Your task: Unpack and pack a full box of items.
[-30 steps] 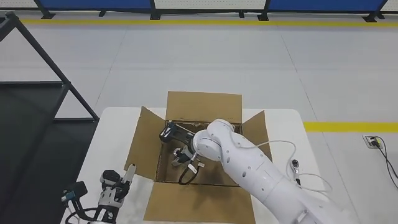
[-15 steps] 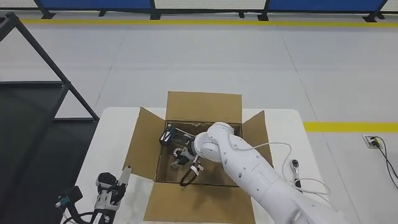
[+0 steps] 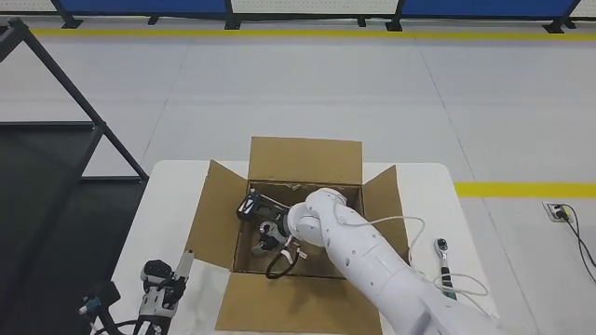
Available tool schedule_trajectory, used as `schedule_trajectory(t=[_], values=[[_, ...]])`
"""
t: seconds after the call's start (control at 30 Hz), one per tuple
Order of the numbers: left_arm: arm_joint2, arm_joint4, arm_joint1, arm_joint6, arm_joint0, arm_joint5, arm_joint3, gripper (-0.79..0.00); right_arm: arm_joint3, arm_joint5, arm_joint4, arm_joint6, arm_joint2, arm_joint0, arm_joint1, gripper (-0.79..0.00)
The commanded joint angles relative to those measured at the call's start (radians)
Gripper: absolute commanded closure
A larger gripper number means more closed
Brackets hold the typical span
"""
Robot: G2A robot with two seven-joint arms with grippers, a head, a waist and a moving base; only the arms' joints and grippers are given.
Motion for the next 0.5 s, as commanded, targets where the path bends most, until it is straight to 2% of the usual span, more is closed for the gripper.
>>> schedule_trajectory(t=[0.0, 0.4, 0.47], values=[[-0.004, 0.0, -0.001, 0.0, 0.002, -0.001, -0.001, -0.785, 0.01, 0.008, 0.002, 0.004, 0.0, 0.001, -0.006, -0.785], [0.002, 0.009, -0.005, 0.003, 0.009, -0.016, -0.002, -0.785, 0.01, 0.008, 0.002, 0.004, 0.0, 0.001, -0.006, -0.785], [0.007, 0.013, -0.006, 0.003, 0.008, -0.018, 0.0, -0.785, 0.004, 0.058, -0.01, -0.018, 0.001, -0.016, -0.006, -0.785]])
